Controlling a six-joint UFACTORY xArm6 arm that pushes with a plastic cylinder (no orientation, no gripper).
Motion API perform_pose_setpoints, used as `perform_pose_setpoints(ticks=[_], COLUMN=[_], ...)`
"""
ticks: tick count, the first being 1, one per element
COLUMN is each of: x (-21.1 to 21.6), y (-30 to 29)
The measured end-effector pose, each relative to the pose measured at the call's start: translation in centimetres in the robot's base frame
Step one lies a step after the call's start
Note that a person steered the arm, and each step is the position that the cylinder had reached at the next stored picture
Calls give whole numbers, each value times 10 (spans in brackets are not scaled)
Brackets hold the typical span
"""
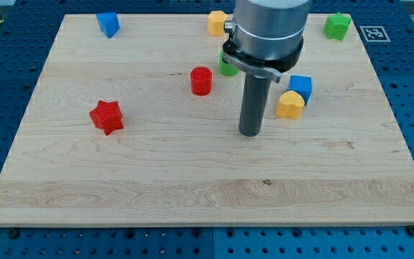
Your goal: Move the red star towards the center left side of the board
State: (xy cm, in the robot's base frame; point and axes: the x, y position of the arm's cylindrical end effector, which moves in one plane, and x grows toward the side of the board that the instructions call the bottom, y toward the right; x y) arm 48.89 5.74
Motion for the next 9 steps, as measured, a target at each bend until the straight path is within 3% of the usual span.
perform_pose_setpoints(ticks=[9], x=[-6], y=[-82])
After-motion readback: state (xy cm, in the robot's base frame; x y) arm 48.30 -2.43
